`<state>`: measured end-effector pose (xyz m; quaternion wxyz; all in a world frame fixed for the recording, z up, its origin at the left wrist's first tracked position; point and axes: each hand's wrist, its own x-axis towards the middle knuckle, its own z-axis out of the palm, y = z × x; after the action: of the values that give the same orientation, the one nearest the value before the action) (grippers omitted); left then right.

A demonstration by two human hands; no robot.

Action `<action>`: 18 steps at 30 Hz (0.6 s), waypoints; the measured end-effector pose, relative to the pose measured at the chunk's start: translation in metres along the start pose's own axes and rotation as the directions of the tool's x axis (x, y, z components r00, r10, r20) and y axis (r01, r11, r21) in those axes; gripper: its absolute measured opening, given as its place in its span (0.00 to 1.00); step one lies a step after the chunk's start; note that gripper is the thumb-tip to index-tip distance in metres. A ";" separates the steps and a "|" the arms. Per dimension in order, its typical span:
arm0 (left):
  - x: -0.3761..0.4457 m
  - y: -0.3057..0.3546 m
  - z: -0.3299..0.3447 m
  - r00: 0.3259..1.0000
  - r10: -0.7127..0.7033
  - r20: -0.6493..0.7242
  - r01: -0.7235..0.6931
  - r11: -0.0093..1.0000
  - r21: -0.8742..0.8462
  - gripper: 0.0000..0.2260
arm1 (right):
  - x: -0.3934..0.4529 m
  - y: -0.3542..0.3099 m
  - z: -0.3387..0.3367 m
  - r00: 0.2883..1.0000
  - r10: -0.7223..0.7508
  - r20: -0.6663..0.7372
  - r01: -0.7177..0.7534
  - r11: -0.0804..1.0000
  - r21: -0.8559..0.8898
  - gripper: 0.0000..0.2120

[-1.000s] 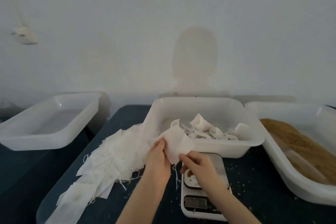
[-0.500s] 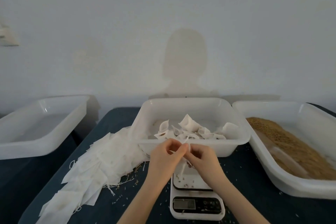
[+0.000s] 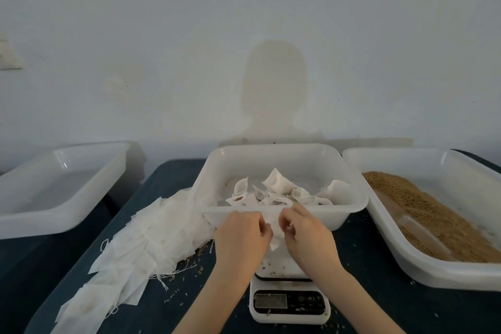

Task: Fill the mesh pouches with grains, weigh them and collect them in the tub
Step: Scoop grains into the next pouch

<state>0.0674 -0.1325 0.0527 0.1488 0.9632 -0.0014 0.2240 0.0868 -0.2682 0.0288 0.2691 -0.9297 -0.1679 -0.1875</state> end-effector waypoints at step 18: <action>0.006 0.014 0.013 0.997 0.067 -0.043 -0.060 0.986 0.153 0.14 | 0.011 0.008 -0.010 0.960 0.054 0.275 -0.023 0.993 -0.117 0.07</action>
<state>0.0777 -0.1495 0.0486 0.0681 0.9654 -0.0115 0.2513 0.0972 -0.2780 0.0374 0.1934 -0.9636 -0.1749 -0.0592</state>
